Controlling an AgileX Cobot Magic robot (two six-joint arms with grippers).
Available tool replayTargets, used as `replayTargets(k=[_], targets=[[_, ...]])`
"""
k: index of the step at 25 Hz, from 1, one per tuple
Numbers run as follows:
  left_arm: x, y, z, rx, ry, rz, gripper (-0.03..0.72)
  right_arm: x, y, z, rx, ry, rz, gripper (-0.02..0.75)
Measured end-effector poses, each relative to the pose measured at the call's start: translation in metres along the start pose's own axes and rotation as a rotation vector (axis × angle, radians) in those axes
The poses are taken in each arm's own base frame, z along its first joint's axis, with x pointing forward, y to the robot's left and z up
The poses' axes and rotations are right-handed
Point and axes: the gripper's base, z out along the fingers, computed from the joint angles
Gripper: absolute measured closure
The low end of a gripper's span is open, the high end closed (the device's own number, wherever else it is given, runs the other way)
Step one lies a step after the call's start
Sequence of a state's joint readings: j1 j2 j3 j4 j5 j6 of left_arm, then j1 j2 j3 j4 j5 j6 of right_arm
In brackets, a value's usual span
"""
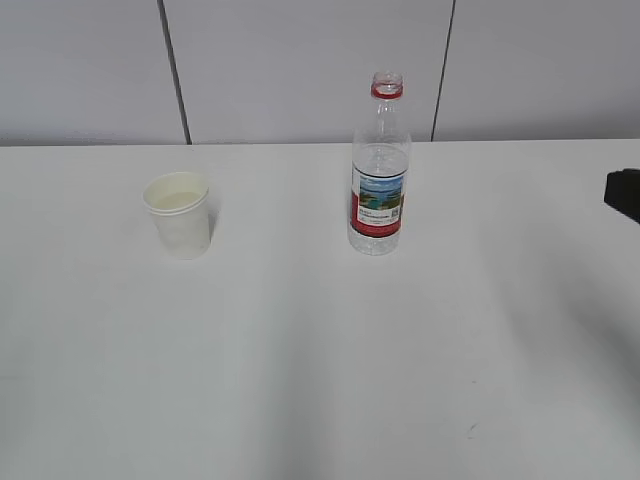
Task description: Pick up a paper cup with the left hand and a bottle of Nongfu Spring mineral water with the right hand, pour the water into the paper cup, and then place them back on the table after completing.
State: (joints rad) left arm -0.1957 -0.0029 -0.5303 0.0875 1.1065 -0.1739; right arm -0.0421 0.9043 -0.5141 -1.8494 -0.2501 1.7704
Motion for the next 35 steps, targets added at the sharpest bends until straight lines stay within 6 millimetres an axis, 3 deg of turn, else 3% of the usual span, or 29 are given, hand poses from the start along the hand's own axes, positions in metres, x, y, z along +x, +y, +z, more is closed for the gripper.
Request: replayTargets(k=[5,15,19,24,29,35], targets=[[0.000,0.000,0.000,-0.001,0.000,0.001,0.261,0.009,0.001,0.001,-0.002,0.024,0.004,0.184],[0.000,0.000,0.000,-0.001,0.000,0.001,0.261,0.002,-0.005,0.001,0.101,-0.049,-0.040,0.184],[0.000,0.000,0.000,-0.001,0.000,0.001,0.261,0.007,-0.012,-0.001,0.241,0.018,-0.035,0.184],[0.000,0.000,0.000,-0.001,0.000,0.001,0.261,0.014,-0.010,-0.002,0.247,0.097,-0.014,0.184],[0.000,0.000,0.000,-0.001,0.000,0.001,0.261,0.015,-0.011,-0.018,0.283,0.151,0.018,0.184],[0.000,0.000,0.000,-0.001,0.000,0.001,0.261,-0.004,-0.005,-0.056,0.287,0.232,0.033,0.184]])
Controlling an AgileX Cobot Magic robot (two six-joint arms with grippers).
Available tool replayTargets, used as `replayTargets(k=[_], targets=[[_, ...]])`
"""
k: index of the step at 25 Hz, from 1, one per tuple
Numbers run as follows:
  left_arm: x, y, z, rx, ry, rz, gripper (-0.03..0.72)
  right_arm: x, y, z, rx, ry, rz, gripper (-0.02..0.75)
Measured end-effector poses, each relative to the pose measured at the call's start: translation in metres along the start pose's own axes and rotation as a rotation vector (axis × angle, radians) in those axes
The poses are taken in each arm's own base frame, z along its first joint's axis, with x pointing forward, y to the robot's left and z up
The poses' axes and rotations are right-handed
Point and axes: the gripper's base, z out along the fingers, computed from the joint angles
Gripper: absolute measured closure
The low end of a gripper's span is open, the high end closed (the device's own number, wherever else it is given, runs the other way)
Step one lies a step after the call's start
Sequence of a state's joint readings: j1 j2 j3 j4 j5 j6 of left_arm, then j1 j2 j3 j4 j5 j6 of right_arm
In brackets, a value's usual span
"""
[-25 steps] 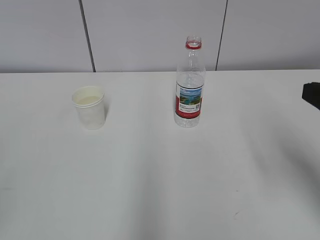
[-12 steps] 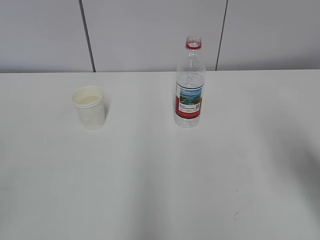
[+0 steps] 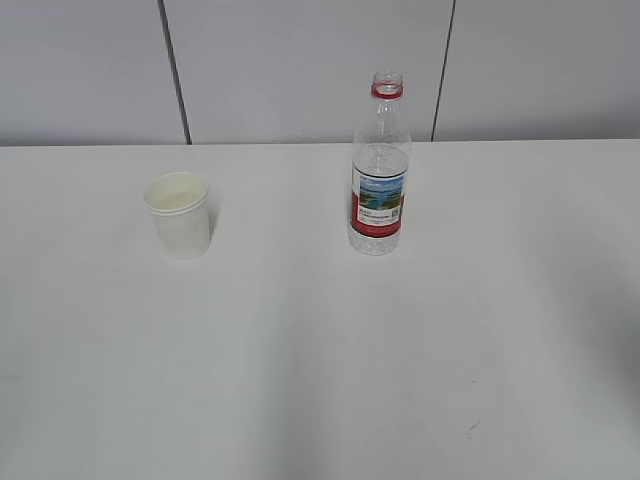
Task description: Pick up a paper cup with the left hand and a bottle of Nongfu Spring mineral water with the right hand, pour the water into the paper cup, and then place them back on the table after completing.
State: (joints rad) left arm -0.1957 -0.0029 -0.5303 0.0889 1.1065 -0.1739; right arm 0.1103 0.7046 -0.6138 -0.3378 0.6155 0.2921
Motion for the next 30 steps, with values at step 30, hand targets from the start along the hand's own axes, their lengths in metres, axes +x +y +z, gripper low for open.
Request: replayTargets(k=[30], targets=[[0.000,0.000,0.000,-0.001,0.000,0.000,0.263,0.099,-0.028,-0.141,-0.018,-0.091,0.064,0.185]])
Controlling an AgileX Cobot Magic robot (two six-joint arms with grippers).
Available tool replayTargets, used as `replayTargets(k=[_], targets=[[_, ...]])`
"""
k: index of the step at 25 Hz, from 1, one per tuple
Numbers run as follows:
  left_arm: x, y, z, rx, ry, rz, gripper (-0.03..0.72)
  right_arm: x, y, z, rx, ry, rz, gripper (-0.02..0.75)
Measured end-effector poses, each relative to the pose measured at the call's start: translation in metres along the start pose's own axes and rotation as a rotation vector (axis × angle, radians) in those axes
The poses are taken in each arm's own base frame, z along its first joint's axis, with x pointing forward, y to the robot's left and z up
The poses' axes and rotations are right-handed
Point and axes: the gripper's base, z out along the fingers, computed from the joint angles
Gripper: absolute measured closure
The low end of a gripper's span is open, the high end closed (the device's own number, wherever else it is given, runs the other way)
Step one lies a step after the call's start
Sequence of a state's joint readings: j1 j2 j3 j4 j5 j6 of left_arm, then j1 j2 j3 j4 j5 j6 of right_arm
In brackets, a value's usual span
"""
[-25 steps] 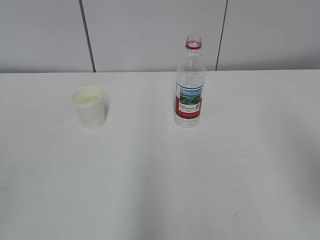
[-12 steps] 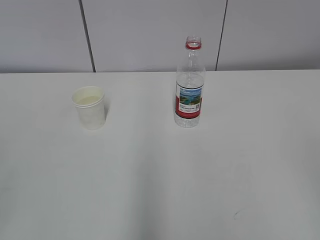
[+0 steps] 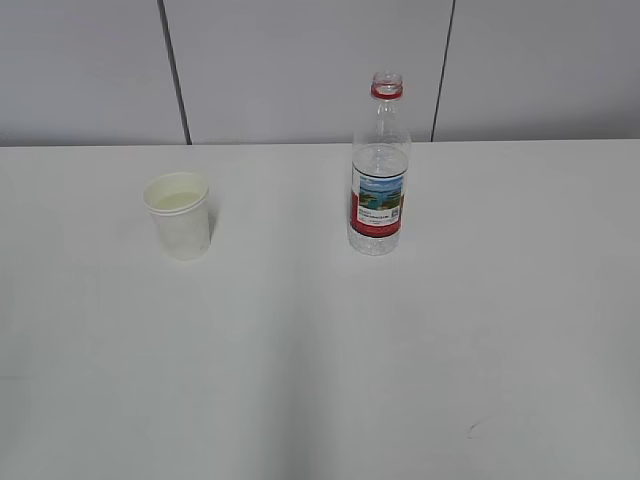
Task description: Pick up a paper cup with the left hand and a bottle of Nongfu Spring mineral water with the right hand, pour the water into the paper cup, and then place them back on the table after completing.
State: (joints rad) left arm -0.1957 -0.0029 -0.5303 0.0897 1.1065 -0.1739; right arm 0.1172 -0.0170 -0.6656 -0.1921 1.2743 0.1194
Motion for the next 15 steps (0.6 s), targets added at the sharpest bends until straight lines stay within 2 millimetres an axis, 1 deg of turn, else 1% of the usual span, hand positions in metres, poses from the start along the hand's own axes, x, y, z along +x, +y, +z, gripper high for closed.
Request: replayTargets(k=[10,15], targets=[[0.000,0.000,0.000,0.000,0.000,0.000,0.269,0.019,0.006,0.027,-0.018,0.117,-0.031,0.185],[0.000,0.000,0.000,0.000,0.000,0.000,0.274,0.018,0.009,0.035,-0.037,0.065,-0.046,0.185]])
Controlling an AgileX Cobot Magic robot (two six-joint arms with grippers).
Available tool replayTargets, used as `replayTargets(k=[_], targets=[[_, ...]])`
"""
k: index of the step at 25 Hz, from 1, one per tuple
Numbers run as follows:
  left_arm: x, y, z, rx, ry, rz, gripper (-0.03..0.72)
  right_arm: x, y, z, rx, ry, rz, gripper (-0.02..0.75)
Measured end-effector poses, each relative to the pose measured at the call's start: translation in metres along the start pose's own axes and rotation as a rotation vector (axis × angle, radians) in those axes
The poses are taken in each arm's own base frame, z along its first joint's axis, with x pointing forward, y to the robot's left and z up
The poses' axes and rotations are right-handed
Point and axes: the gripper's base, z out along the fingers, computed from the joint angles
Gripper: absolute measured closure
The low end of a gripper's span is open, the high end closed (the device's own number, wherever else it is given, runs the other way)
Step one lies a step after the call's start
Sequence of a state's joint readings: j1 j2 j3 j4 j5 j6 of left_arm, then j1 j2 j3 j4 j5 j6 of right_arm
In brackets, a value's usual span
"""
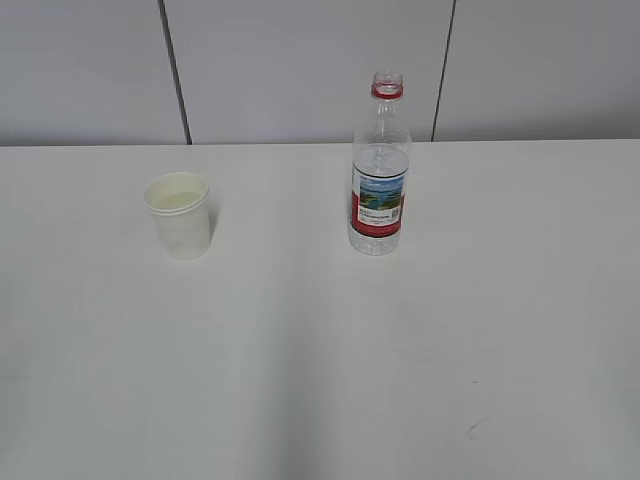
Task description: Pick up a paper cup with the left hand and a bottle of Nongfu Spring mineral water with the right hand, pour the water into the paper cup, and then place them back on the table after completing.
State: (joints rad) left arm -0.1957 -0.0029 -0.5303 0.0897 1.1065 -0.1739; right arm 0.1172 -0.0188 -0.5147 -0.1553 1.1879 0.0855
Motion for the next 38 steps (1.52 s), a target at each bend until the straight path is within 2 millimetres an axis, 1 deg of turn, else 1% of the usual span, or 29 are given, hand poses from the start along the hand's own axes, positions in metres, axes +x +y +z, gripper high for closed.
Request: replayTargets(k=[11,28,34,38], targets=[[0.0000,0.0001,0.0000,-0.001,0.000,0.000,0.314,-0.0005,0.0019,0.0034,-0.015,-0.018,-0.031,0.185],[0.0000,0.0001,0.0000,-0.001,0.000,0.000,0.314,-0.0015,-0.0038,0.0033,0.048,-0.028,-0.060,0.185],[0.0000,0.0001,0.0000,-0.001,0.000,0.000,0.314,-0.0010,-0.0027,0.0026,0.090,-0.024,-0.029,0.185],[0.0000,0.0001,0.0000,-0.001,0.000,0.000,0.314,-0.0009,-0.0019,0.0025,0.089,-0.023,-0.020,0.185]])
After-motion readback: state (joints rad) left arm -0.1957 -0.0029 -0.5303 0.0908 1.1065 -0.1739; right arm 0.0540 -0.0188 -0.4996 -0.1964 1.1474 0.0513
